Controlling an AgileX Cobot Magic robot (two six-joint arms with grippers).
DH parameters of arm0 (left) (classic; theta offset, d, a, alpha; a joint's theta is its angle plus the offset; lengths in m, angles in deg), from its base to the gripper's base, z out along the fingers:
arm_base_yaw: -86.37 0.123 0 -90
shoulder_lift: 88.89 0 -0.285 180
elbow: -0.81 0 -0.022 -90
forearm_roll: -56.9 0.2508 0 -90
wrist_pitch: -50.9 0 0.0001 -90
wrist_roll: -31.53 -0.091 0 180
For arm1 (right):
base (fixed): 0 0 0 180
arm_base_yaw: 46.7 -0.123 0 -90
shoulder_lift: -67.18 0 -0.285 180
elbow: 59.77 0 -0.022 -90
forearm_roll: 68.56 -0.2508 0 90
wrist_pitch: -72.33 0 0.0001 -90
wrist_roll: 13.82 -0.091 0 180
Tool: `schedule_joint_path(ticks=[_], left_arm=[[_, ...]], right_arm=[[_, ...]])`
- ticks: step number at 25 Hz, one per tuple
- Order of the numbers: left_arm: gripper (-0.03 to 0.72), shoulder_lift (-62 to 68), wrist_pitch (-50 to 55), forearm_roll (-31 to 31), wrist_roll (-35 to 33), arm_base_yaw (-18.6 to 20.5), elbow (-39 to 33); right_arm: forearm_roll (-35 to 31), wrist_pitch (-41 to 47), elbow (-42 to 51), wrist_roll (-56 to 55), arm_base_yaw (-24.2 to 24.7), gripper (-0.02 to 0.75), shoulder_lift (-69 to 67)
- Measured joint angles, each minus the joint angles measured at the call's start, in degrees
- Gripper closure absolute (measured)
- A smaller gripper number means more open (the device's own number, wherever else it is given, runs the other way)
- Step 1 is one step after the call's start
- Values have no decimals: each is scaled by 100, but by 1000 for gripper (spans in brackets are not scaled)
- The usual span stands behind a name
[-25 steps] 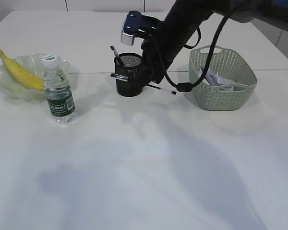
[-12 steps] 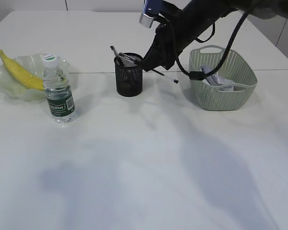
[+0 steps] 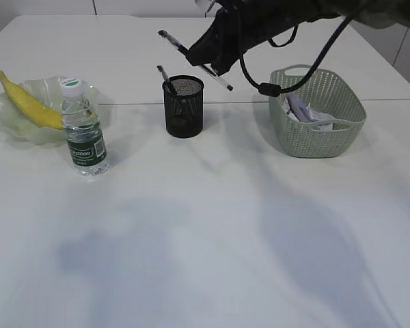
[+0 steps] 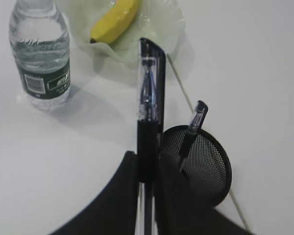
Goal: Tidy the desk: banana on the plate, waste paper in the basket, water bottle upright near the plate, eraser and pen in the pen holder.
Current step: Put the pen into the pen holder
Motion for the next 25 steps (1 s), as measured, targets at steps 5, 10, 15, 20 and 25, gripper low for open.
schedule_joint_path(ticks=[5,10,15,20,25], left_arm=[[171,0,0,0,0,0,0],[171,0,0,0,0,0,0],[171,0,0,-10,0,0,0],[171,0,0,-164,0,0,0],[171,0,0,-221,0,0,0]], right_arm=[[-1028,-366,0,384,28,696,-214],[-1900,-683,0,815,90,696,-477],[-2373,-897,0,1180,188,696,-514],[-3329,-1160,0,1658,306,696,-586],[-4333,-1219,0,2149,316,696,-911]])
